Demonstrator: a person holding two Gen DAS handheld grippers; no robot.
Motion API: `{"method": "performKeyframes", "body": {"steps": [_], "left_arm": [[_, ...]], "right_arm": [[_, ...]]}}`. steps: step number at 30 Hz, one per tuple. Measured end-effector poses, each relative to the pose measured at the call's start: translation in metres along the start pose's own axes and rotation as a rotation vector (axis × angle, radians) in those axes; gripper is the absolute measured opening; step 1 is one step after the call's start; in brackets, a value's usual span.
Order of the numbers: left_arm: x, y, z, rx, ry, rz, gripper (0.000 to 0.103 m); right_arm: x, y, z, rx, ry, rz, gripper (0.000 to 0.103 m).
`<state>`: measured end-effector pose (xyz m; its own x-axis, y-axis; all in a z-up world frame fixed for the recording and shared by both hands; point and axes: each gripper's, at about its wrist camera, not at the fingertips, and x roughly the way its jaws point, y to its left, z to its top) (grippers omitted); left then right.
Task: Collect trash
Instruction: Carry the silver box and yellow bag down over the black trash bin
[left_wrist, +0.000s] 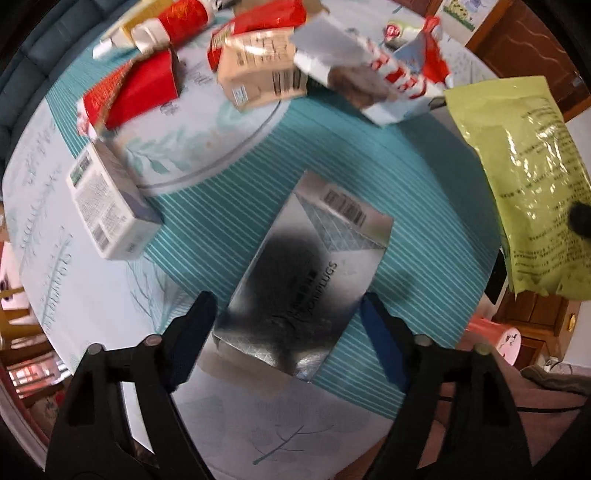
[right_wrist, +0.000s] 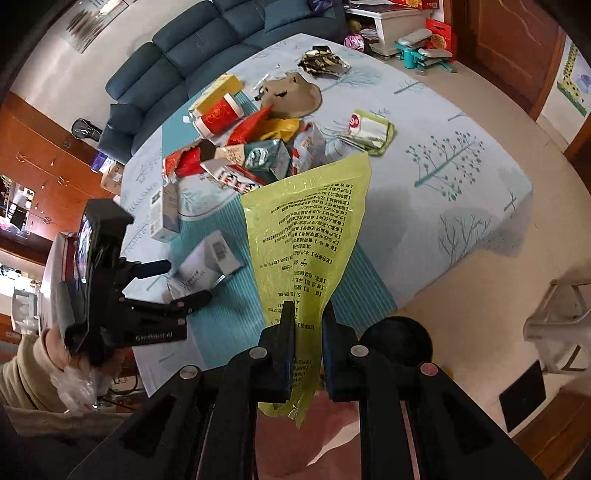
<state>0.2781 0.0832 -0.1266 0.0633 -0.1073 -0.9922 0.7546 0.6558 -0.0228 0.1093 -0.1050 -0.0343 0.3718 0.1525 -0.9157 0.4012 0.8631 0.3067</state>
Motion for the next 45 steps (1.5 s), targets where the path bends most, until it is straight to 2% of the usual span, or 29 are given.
{"method": "performKeyframes", "body": {"steps": [8, 15, 23, 27, 32, 37, 43, 45], "left_arm": [[-0.001, -0.015, -0.007, -0.044, -0.029, 0.055, 0.072], [-0.017, -0.049, -0.026, -0.099, -0.069, 0.085, 0.071], [-0.058, -0.125, -0.05, -0.217, -0.122, 0.094, 0.071], [-0.066, -0.17, -0.051, -0.27, -0.123, 0.079, 0.071], [-0.049, -0.232, -0.057, -0.304, -0.104, 0.058, 0.071], [-0.014, -0.283, -0.063, -0.325, -0.043, 0.039, 0.071], [0.043, -0.321, -0.067, -0.293, 0.032, 0.04, 0.071], [0.069, -0.327, -0.067, -0.288, 0.056, 0.041, 0.071]], "right_arm": [[0.009, 0.005, -0.003, -0.028, 0.038, 0.002, 0.012], [0.002, -0.015, -0.02, -0.055, 0.068, 0.025, 0.012], [-0.015, -0.058, -0.032, -0.145, 0.085, 0.095, 0.012], [-0.022, -0.102, -0.047, -0.164, 0.109, 0.133, 0.012], [-0.014, -0.161, -0.075, -0.156, 0.171, 0.15, 0.012], [0.009, -0.213, -0.109, -0.118, 0.252, 0.143, 0.012], [0.061, -0.258, -0.145, -0.046, 0.363, 0.113, 0.012], [0.093, -0.272, -0.158, -0.009, 0.407, 0.099, 0.012]]}}
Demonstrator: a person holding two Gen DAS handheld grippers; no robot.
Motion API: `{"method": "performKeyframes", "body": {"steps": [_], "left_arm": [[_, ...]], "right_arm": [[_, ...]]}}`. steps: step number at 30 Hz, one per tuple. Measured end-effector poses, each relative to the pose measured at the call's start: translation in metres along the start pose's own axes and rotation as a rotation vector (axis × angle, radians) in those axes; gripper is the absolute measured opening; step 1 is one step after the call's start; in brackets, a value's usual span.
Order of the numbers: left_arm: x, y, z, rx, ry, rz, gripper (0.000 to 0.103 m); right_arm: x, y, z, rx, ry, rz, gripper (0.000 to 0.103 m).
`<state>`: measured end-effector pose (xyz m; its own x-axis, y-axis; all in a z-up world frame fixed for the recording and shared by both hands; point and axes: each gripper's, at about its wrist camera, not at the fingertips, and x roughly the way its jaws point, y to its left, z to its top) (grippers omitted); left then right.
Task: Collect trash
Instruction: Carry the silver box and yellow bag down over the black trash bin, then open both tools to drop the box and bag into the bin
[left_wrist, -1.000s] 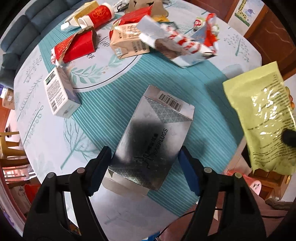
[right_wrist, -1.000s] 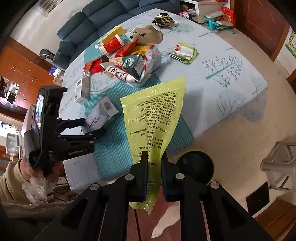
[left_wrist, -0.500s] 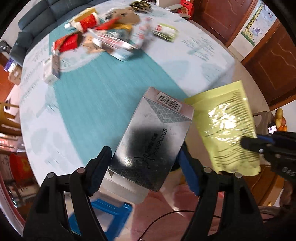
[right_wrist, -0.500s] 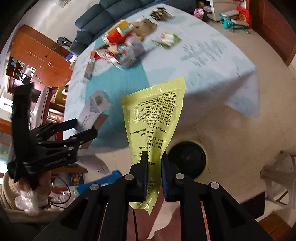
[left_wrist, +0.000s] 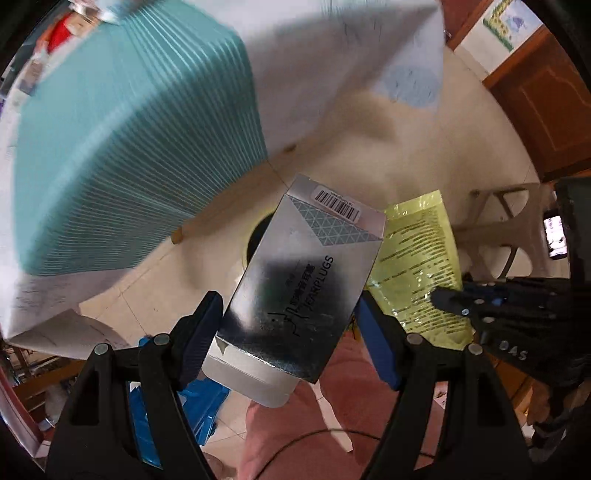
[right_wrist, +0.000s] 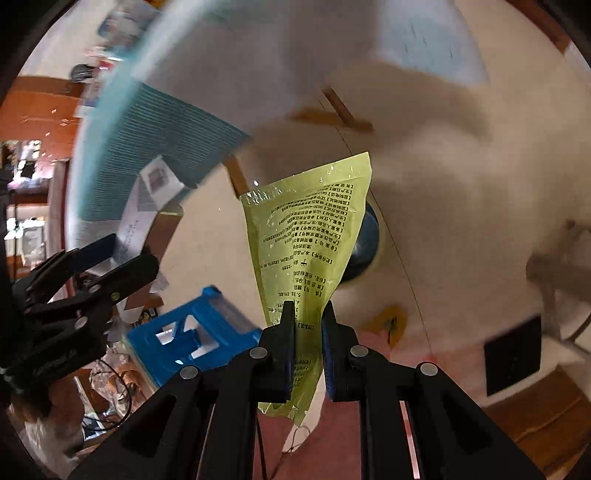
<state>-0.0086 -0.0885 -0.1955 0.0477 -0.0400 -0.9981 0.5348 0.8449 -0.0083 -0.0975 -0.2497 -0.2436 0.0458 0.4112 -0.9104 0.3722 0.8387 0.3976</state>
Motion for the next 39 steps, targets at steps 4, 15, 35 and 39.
{"method": "performKeyframes", "body": {"steps": [4, 15, 35, 39], "left_arm": [[0.062, -0.008, 0.002, -0.006, 0.035, 0.022, 0.071], [0.237, -0.01, 0.003, -0.04, 0.125, 0.067, 0.071], [0.291, 0.021, 0.009, -0.098, 0.15, 0.021, 0.087], [0.267, 0.025, 0.007, -0.129, 0.118, -0.001, 0.087]], "right_arm": [[0.057, -0.022, 0.006, 0.047, 0.052, -0.026, 0.012], [0.236, -0.078, 0.027, 0.174, 0.145, -0.081, 0.012], [0.279, -0.099, 0.011, 0.281, -0.034, -0.119, 0.069], [0.267, -0.092, 0.02, 0.272, -0.06, -0.122, 0.069]]}}
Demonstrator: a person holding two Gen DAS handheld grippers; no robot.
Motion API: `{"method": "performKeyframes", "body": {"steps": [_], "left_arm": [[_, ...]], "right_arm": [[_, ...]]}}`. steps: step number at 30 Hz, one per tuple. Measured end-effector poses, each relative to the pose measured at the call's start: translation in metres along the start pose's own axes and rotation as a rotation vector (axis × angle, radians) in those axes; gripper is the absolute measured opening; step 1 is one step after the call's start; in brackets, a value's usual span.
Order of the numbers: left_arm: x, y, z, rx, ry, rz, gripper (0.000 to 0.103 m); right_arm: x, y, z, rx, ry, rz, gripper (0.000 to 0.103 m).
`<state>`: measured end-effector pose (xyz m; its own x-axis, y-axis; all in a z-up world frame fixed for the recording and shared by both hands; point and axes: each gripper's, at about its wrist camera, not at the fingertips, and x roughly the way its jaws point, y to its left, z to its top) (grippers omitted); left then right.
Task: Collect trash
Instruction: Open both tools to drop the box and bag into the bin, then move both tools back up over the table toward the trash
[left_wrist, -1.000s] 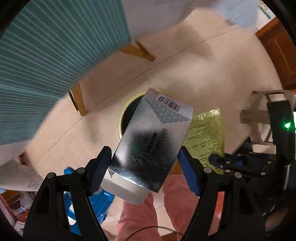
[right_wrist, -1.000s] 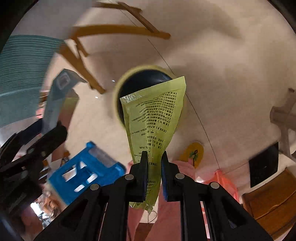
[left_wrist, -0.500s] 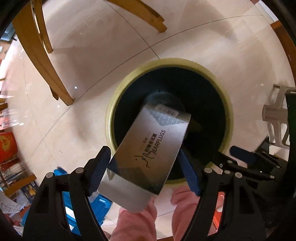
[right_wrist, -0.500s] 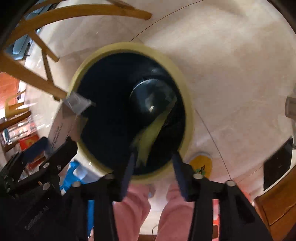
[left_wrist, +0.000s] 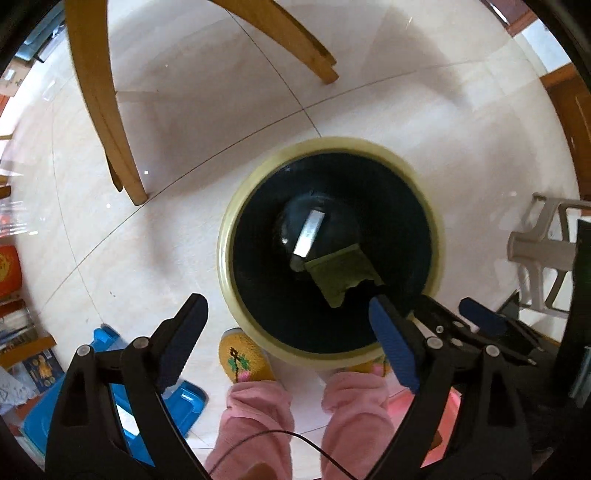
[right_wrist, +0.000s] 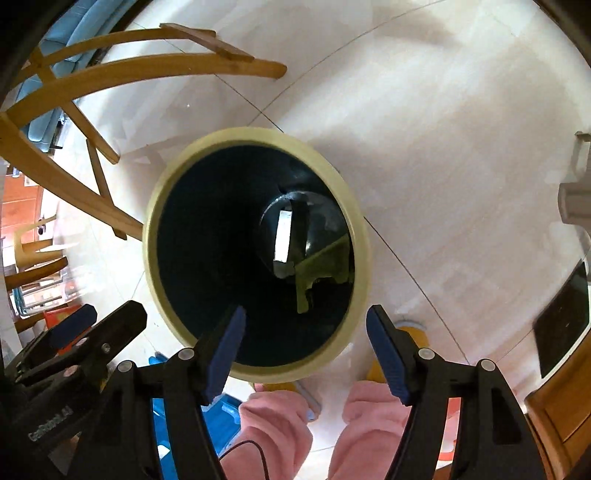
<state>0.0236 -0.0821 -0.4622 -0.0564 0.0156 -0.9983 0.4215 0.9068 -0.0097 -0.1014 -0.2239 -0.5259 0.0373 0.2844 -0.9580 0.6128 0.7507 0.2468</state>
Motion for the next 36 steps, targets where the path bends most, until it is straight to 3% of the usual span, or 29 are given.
{"method": "performKeyframes", "body": {"steps": [9, 20, 27, 36], "left_arm": [[-0.08, 0.001, -0.016, -0.009, -0.058, -0.043, 0.087], [-0.255, 0.006, -0.039, -0.013, -0.2, -0.074, 0.087], [-0.376, 0.029, -0.061, -0.077, -0.332, -0.069, 0.087], [-0.507, 0.066, -0.071, -0.219, -0.591, 0.033, 0.087]], "right_arm": [[-0.056, 0.021, -0.012, -0.04, -0.053, -0.015, 0.069], [-0.235, 0.061, -0.026, -0.132, -0.149, 0.014, 0.069], [-0.357, 0.11, -0.038, -0.292, -0.237, 0.075, 0.069], [-0.469, 0.182, -0.039, -0.548, -0.349, 0.141, 0.069]]}}
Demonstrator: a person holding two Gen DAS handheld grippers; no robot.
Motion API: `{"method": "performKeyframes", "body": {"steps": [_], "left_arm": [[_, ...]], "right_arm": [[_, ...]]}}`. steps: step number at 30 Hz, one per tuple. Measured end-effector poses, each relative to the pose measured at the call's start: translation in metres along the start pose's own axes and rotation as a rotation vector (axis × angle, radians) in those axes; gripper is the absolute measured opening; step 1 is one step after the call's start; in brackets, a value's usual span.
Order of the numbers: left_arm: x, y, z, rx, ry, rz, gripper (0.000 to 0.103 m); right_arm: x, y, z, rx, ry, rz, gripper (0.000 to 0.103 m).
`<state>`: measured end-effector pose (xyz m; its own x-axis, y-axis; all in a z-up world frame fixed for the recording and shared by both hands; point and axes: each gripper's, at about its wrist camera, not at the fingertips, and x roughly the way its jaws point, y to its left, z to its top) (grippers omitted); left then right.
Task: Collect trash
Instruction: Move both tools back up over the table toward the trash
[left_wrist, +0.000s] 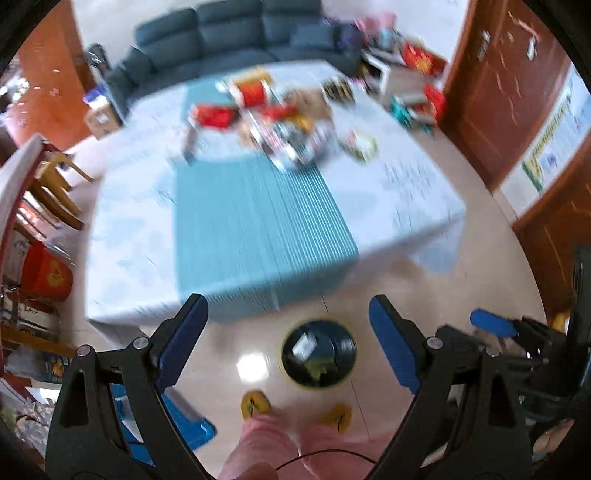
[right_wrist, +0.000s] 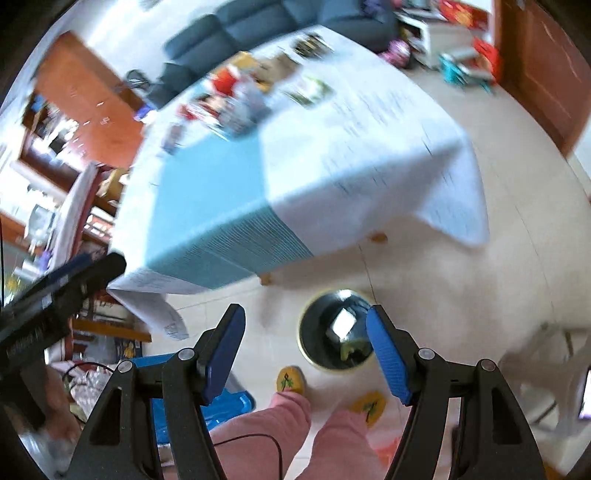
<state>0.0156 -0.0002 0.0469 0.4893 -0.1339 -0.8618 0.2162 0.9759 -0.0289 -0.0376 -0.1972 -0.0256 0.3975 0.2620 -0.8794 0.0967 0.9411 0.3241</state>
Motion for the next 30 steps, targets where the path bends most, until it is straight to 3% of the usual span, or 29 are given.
{"method": "performKeyframes", "body": {"steps": [6, 11, 17, 22, 25, 27, 30], "left_arm": [[-0.038, 0.03, 0.04, -0.061, -0.099, 0.054, 0.087], [-0.027, 0.069, 0.071, -0.072, -0.092, 0.082, 0.087], [0.025, 0.126, 0.116, -0.068, -0.046, 0.051, 0.087], [0.083, 0.174, 0.16, -0.033, 0.033, -0.003, 0.087], [0.121, 0.192, 0.179, -0.022, 0.068, -0.03, 0.087], [0.146, 0.205, 0.193, -0.02, 0.1, -0.05, 0.087], [0.185, 0.221, 0.208, -0.026, 0.155, -0.075, 0.087]], "right_arm": [[-0.014, 0.035, 0.051, -0.106, -0.055, 0.047, 0.069], [-0.017, 0.065, 0.094, -0.152, -0.112, 0.06, 0.069], [0.012, 0.105, 0.15, -0.152, -0.148, 0.035, 0.069], [0.057, 0.136, 0.193, -0.116, -0.129, 0.009, 0.069], [0.091, 0.148, 0.213, -0.14, -0.111, -0.047, 0.069], [0.119, 0.156, 0.228, -0.165, -0.093, -0.128, 0.069], [0.153, 0.157, 0.242, -0.171, -0.043, -0.211, 0.063]]}}
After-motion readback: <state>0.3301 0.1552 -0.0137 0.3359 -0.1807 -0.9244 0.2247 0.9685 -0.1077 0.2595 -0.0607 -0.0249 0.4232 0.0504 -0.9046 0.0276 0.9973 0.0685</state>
